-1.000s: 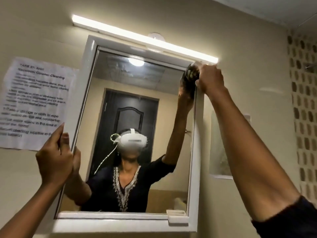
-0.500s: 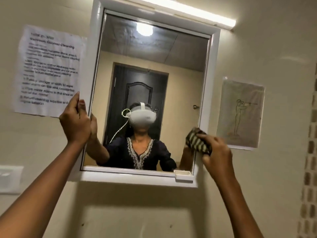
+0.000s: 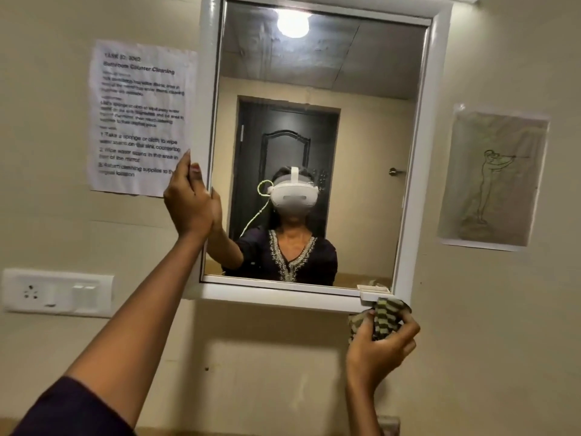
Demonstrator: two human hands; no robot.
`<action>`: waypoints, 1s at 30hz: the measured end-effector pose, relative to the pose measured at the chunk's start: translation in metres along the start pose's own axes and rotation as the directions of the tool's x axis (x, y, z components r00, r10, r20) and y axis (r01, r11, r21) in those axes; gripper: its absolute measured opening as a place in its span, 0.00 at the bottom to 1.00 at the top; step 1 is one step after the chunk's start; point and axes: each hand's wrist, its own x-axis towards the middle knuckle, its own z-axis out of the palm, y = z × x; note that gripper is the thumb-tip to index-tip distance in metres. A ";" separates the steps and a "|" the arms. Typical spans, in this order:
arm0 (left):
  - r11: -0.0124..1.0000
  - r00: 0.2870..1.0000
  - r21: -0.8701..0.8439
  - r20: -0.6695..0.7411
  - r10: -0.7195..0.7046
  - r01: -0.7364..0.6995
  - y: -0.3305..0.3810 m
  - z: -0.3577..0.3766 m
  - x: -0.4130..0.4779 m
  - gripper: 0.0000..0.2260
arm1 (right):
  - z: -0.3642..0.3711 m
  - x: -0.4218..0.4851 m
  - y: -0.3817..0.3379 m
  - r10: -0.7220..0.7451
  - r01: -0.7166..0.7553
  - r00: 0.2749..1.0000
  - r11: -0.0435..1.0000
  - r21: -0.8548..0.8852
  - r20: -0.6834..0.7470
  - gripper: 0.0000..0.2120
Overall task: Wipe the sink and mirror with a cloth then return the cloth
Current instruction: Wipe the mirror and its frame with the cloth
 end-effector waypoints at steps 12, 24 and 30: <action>0.999 0.999 0.025 -0.013 0.046 -0.046 -0.006 0.003 0.002 0.17 | 0.065 -0.157 -0.028 -0.316 0.342 0.592 0.932 0.124 0.741 0.24; 0.998 0.999 0.036 0.001 0.046 -0.046 -0.011 0.005 0.002 0.18 | 0.077 -0.134 -0.042 -0.376 0.766 0.086 0.618 0.180 0.923 0.10; 0.999 0.999 0.038 0.013 0.037 -0.038 -0.007 0.004 0.001 0.18 | 0.070 -0.134 -0.042 -0.429 0.882 0.021 0.433 0.185 0.903 0.06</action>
